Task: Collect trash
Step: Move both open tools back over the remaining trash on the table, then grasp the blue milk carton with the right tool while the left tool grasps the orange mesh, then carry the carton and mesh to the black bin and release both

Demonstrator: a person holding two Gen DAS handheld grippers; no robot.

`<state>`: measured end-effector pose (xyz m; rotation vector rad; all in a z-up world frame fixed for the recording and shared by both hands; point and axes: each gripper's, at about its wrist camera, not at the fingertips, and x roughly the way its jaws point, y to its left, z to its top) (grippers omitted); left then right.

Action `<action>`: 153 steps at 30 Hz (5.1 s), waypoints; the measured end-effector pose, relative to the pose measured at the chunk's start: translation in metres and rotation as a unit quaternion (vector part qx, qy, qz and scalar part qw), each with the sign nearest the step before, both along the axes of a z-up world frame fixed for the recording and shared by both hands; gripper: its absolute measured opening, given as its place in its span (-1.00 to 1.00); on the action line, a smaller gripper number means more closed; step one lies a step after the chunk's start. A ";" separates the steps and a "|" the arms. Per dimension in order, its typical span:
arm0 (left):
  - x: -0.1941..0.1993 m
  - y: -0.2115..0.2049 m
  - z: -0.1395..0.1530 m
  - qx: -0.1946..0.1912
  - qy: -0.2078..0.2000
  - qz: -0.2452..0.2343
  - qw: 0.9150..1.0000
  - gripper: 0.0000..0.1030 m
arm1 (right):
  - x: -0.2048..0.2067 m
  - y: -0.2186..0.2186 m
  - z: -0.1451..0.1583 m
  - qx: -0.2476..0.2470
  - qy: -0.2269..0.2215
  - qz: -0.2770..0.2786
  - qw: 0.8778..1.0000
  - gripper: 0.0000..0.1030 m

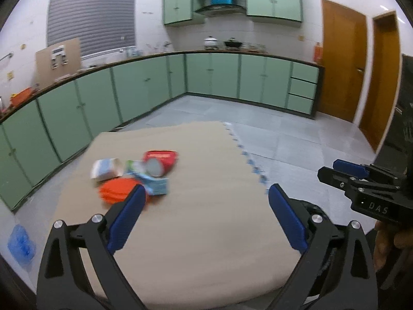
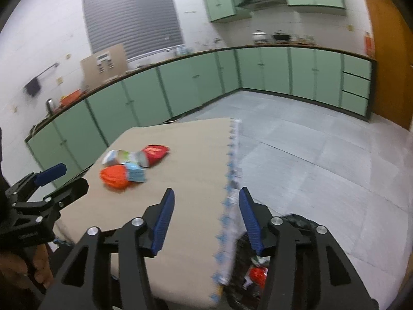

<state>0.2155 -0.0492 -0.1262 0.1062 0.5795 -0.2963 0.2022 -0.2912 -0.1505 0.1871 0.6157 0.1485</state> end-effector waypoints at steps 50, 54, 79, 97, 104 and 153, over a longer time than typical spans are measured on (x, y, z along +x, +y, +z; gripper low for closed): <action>0.098 0.185 -0.086 0.004 0.012 0.128 0.992 0.89 | 0.199 0.174 -0.114 -0.020 0.071 0.152 0.986 -0.03; 0.101 0.180 -0.088 0.001 0.015 0.115 0.993 0.89 | 0.187 0.161 -0.107 -0.020 0.060 0.142 0.988 -0.03; 0.167 0.078 -0.138 0.053 0.099 0.064 0.992 0.81 | 0.135 0.095 -0.101 -0.026 0.035 0.112 0.993 -0.04; 0.133 0.092 -0.092 0.009 0.051 0.080 0.996 -0.68 | 0.114 0.085 -0.094 -0.018 0.037 0.118 0.992 -0.04; 0.109 0.090 -0.062 0.002 0.035 0.085 0.996 -0.68 | 0.104 0.082 -0.078 -0.011 0.026 0.116 0.993 -0.04; -0.018 0.010 -0.006 -0.027 0.009 -0.050 0.998 -0.68 | -0.034 -0.042 0.011 -0.011 -0.049 -0.013 0.999 -0.04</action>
